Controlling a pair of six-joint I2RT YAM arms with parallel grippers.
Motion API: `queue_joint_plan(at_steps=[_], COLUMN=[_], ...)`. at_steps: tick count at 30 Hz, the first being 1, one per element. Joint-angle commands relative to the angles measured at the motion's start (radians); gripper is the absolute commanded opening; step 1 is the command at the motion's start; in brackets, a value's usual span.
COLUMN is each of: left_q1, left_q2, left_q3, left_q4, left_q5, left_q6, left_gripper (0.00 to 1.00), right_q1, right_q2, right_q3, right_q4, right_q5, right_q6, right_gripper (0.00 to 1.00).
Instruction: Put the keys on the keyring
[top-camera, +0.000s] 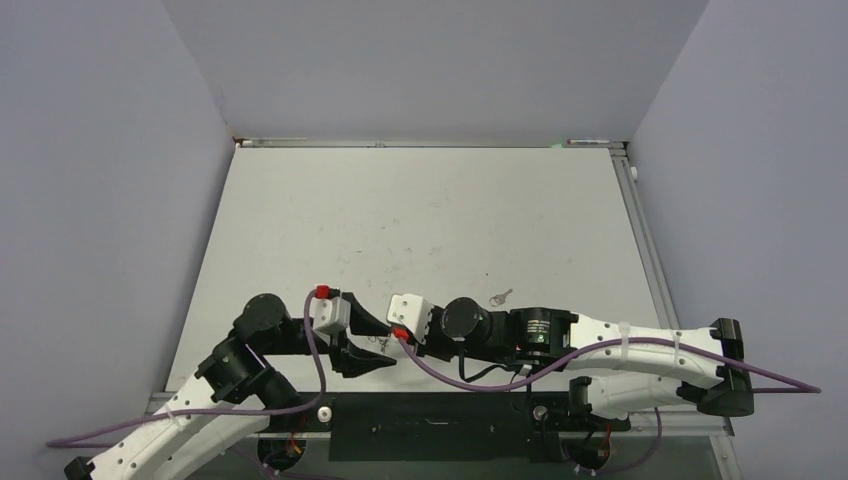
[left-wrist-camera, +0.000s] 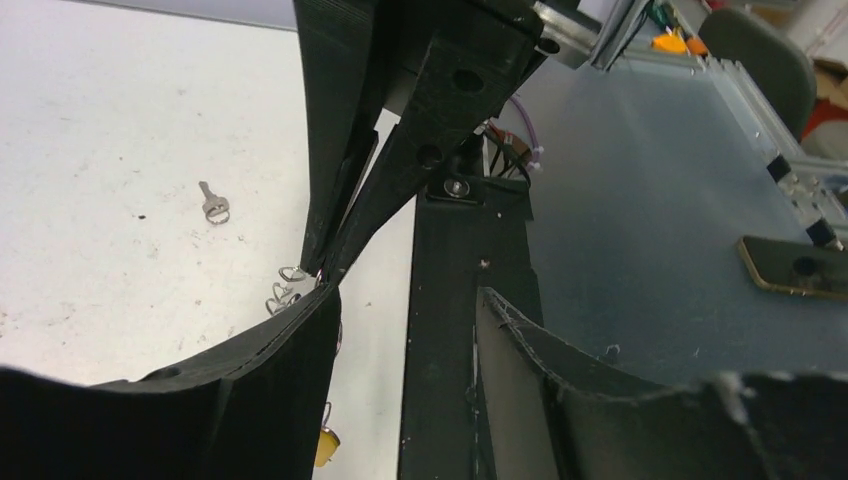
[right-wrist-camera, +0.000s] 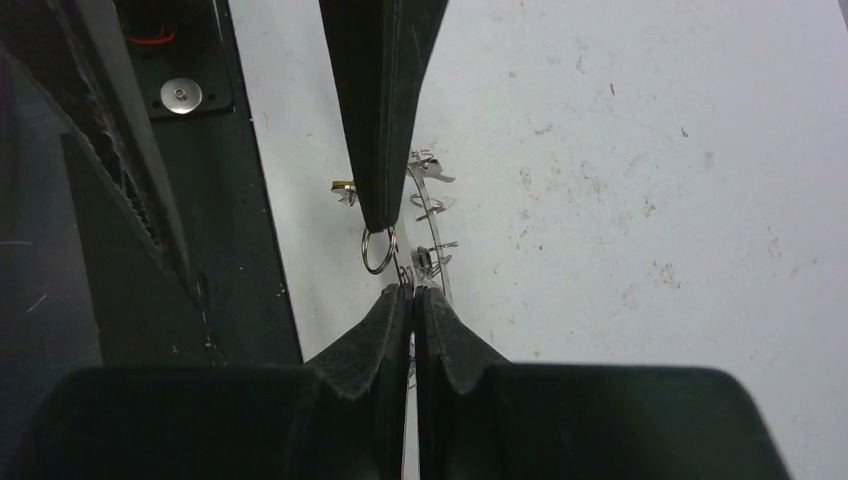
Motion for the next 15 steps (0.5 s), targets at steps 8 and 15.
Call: queue_joint_plan(at_steps=[8, 15], left_q1=[-0.125, -0.143], left_q2=[0.144, 0.148], left_q3=[0.094, 0.092], left_q4=[-0.078, -0.073], left_q5=[-0.165, -0.235], left_q6=[0.224, 0.256], left_gripper=[0.40, 0.51], right_q1=[0.009, 0.011], right_q2=[-0.023, -0.007], right_q3=[0.097, 0.117], right_q4=[-0.014, -0.027], right_q5=[-0.070, -0.083], right_q6=[-0.018, -0.025], right_gripper=[0.05, 0.05])
